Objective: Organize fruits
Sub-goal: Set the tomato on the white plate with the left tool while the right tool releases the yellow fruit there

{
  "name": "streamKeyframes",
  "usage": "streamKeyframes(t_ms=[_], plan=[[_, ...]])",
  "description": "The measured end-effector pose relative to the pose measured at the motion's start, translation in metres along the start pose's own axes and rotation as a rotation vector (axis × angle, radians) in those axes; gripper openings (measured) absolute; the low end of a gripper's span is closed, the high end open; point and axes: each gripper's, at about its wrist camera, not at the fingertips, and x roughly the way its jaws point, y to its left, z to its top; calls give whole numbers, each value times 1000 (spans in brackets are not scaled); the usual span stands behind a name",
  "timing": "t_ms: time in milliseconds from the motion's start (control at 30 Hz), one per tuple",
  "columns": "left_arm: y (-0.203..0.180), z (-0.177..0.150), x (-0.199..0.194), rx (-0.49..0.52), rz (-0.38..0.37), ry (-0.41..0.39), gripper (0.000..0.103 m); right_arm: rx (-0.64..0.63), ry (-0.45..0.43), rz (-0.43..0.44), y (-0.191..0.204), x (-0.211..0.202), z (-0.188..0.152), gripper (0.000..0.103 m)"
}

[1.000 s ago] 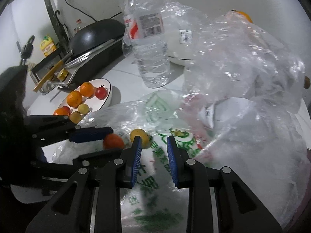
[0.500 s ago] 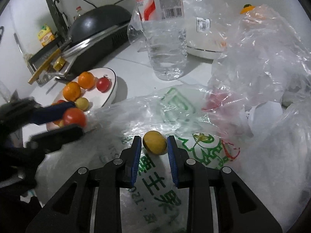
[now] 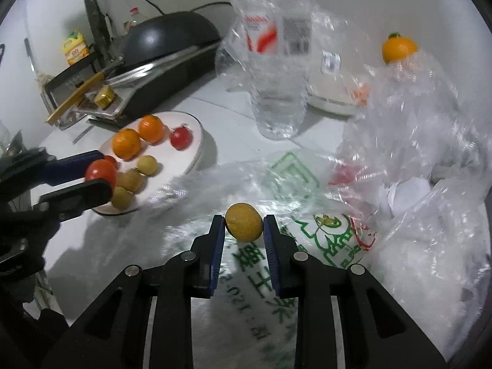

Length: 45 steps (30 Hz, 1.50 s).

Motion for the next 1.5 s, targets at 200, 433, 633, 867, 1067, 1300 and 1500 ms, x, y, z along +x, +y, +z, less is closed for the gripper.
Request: streamKeyframes(t_ms=[200, 433, 633, 867, 1067, 1300, 1500], plan=[[0, 1, -12, 12, 10, -13, 29, -16, -40, 10, 17, -21, 2, 28], [-2, 0, -22, 18, 18, -26, 29, -37, -62, 27, 31, -33, 2, 28], [3, -2, -24, 15, 29, -27, 29, -35, -77, 42, 33, -36, 4, 28], [15, -2, -30, 2, 54, -44, 29, -62, -89, 56, 45, -37, 12, 28], [29, -7, -25, 0, 76, -30, 29, -76, -91, 57, 49, -32, 22, 28], [52, -12, -11, -34, 109, -9, 29, -81, -61, 92, 62, -10, 31, 28], [67, -12, 9, -63, 108, 16, 29, -101, -33, 110, 71, 10, 39, 28]])
